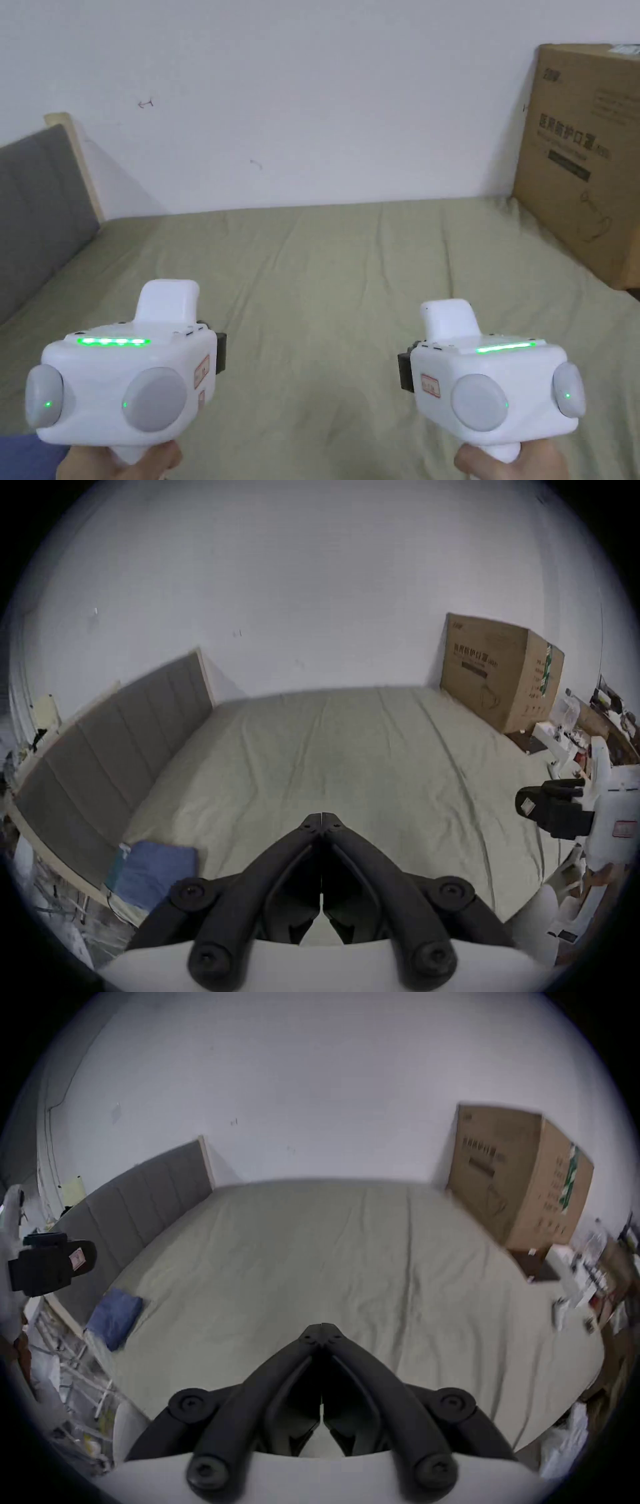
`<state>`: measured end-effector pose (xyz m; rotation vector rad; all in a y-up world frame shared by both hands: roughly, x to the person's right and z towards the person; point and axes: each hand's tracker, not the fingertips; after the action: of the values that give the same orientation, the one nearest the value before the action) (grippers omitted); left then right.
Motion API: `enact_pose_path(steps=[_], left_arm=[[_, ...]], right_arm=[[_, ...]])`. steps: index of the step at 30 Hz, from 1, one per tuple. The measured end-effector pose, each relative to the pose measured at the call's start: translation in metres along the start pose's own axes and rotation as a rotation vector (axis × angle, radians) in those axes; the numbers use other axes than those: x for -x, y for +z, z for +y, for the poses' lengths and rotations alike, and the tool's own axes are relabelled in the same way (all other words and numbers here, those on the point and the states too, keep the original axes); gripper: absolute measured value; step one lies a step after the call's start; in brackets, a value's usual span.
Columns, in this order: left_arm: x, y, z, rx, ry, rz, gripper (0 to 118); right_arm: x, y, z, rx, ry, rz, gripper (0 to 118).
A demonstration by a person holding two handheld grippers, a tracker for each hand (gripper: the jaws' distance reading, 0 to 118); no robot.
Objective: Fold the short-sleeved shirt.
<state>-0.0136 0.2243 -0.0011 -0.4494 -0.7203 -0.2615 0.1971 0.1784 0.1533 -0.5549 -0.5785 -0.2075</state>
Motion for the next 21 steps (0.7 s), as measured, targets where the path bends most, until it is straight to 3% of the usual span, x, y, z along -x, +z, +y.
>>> enact_pose_path(steps=[4, 9, 21], left_arm=[[-0.013, 0.022, 0.018, -0.138, 0.007, 0.037, 0], [-0.027, 0.039, 0.023, -0.267, 0.005, 0.104, 0], [-0.037, 0.048, 0.032, -0.339, 0.025, 0.094, 0]], right_arm=[[0.007, 0.026, 0.028, -0.162, -0.011, -0.062, 0], [0.020, 0.053, 0.043, -0.314, 0.046, -0.122, 0], [0.019, 0.067, 0.053, -0.364, 0.022, -0.133, 0]])
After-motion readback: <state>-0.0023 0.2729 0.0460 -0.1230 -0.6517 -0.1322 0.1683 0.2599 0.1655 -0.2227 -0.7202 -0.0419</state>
